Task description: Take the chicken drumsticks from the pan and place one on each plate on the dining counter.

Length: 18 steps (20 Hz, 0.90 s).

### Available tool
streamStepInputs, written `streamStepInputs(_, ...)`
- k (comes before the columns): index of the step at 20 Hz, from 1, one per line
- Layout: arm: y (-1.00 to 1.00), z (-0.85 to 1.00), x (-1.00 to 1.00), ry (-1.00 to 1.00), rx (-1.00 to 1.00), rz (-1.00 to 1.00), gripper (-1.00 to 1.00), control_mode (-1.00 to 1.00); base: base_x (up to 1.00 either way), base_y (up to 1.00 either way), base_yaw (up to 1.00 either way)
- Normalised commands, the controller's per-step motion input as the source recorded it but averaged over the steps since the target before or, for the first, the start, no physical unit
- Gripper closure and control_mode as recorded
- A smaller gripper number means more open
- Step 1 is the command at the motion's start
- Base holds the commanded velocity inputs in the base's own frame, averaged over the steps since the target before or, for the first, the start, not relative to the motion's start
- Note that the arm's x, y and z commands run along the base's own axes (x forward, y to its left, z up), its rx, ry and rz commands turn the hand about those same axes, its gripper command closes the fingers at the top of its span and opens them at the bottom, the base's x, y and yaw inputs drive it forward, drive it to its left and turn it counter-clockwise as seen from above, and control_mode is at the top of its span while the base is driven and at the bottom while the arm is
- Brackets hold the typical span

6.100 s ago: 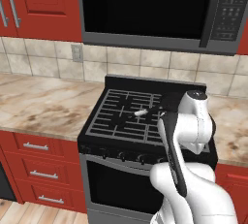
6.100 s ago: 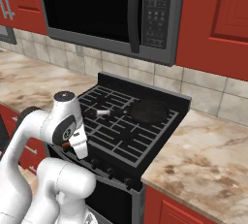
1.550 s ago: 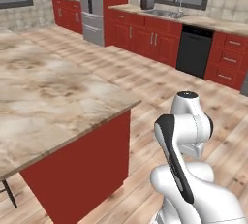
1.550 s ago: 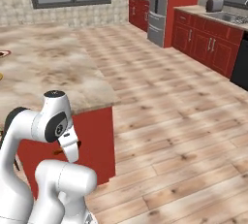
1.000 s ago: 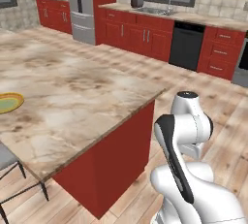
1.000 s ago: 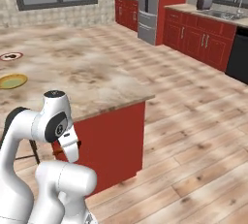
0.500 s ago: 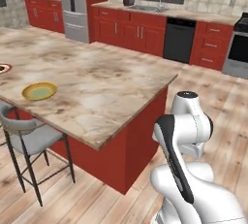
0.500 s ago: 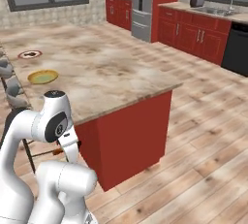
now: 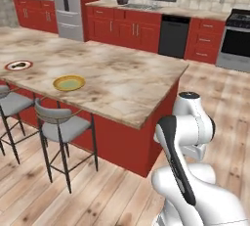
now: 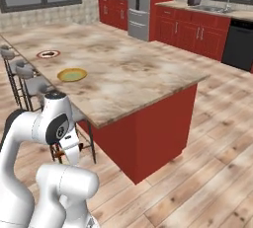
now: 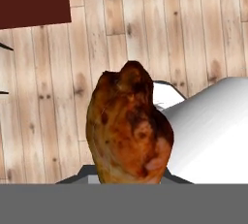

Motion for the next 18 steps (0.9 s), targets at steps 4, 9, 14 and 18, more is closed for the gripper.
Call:
streamStepInputs(4,0.0,0.0,0.0,0.0,0.0,0.0,1.0,1.0,0.05,1.0,-0.25)
streamStepInputs(9,0.0,0.0,0.0,0.0,0.0,0.0,1.0,1.0,0.37,1.0,-0.28)
streamStepInputs(14,0.0,0.0,0.0,0.0,0.0,0.0,1.0,1.0,0.41,1.0,-0.19)
streamStepInputs(18,0.0,0.0,0.0,0.0,0.0,0.0,1.0,1.0,0.37,1.0,-0.12)
